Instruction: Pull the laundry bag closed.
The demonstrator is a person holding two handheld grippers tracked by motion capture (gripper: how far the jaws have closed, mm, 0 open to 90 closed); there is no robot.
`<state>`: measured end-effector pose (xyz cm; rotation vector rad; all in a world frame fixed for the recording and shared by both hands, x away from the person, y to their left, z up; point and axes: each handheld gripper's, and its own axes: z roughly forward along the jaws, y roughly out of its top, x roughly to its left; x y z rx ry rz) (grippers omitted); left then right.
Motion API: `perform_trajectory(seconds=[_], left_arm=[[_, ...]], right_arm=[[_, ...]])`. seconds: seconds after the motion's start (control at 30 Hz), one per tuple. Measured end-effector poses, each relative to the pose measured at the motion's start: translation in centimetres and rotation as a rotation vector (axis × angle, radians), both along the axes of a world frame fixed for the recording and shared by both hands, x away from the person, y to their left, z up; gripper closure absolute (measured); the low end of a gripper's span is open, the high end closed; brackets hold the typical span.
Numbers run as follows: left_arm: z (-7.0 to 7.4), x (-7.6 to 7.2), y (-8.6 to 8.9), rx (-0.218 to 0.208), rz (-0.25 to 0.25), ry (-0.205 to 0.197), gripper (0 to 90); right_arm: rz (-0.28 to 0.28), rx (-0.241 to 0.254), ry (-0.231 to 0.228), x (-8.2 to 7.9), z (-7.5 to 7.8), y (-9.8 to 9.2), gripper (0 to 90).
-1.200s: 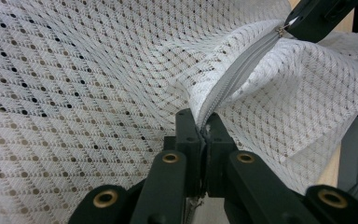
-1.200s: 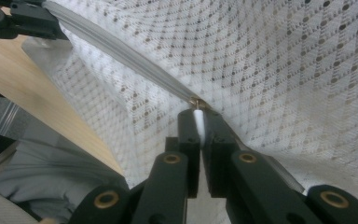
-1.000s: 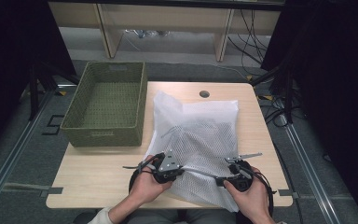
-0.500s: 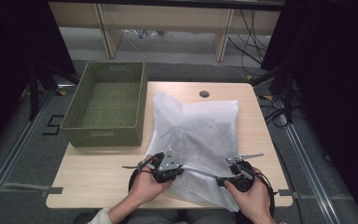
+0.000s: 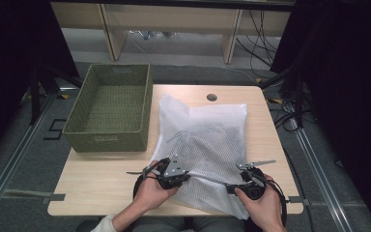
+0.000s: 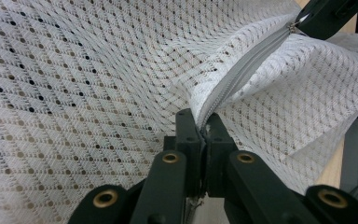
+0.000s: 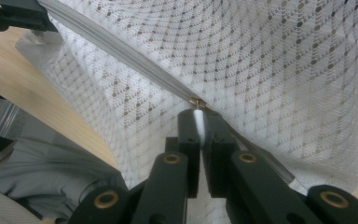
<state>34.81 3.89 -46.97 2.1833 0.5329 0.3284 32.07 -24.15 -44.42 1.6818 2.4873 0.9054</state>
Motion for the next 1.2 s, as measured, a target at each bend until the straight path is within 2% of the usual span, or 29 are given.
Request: perform_trajectory(seconds=[0.03,0.17,0.37,0.4,0.5,0.53,0.57,0.6,0.7,0.73,0.77,0.83,0.87,0.93,0.97,1.03,1.13,1.17,1.2], left_arm=[[0.0,0.0,0.0,0.0,0.0,0.0,87.3],[0.0,0.0,0.0,0.0,0.0,0.001,87.3],[0.0,0.0,0.0,-0.007,-0.001,0.004,87.3],[0.0,0.0,0.0,-0.007,-0.001,0.004,87.3],[0.0,0.0,0.0,-0.009,-0.002,0.004,87.3],[0.0,0.1,0.1,-0.002,-0.006,0.009,87.3],[0.0,0.0,0.1,-0.005,0.004,-0.002,87.3],[0.0,0.0,0.1,-0.004,0.003,-0.001,87.3],[0.0,0.0,0.1,-0.004,0.002,-0.001,87.3],[-0.1,0.0,0.0,-0.017,0.007,0.003,87.3],[0.0,0.0,0.1,-0.003,0.001,0.0,87.3],[0.0,0.0,0.1,-0.003,0.001,-0.001,87.3],[-0.1,0.0,0.0,-0.015,0.007,0.002,87.3],[0.0,0.0,0.1,-0.003,0.002,-0.001,87.3],[0.0,0.0,0.1,-0.002,0.001,-0.001,87.3],[-0.1,0.0,0.0,-0.003,0.003,-0.004,87.3],[-0.1,0.0,0.0,-0.002,0.002,0.001,87.3],[-0.1,0.0,0.0,-0.003,0.003,0.002,87.3],[-0.1,0.0,0.0,-0.004,0.004,0.002,87.3]], right_arm=[[-0.019,0.004,0.009,-0.1,0.1,0.1,88.0],[-0.019,0.013,0.006,-0.1,0.0,0.2,88.0],[-0.021,-0.002,0.005,-0.2,0.0,0.1,88.0],[0.012,-0.011,-0.028,0.0,-0.3,-0.2,88.0],[-0.001,-0.009,-0.018,0.0,-0.3,-0.2,88.0],[-0.011,0.006,-0.013,-0.1,-0.3,-0.1,88.0],[-0.012,0.0,-0.012,-0.1,-0.2,-0.2,88.0],[-0.018,0.003,-0.021,-0.2,-0.3,-0.1,88.0],[-0.009,-0.004,-0.01,-0.1,-0.2,-0.3,88.0],[-0.001,-0.002,-0.01,0.0,-0.2,-0.4,88.0],[0.004,0.007,-0.009,0.0,-0.3,-0.5,88.0],[-0.007,-0.002,-0.01,-0.1,-0.2,-0.5,88.0],[0.007,0.005,-0.005,-0.1,-0.3,-0.6,87.9],[-0.007,0.002,-0.002,-0.1,-0.3,-0.7,88.0],[-0.035,0.001,0.011,-0.3,-0.2,-0.5,88.0],[-0.038,0.006,0.017,-0.3,-0.2,-0.6,88.0],[-0.047,0.003,0.007,-0.4,-0.3,-0.8,88.0],[-0.034,0.001,-0.008,-0.3,-0.5,-0.9,88.0],[-0.046,0.002,-0.001,-0.4,-0.3,-0.9,88.0]])
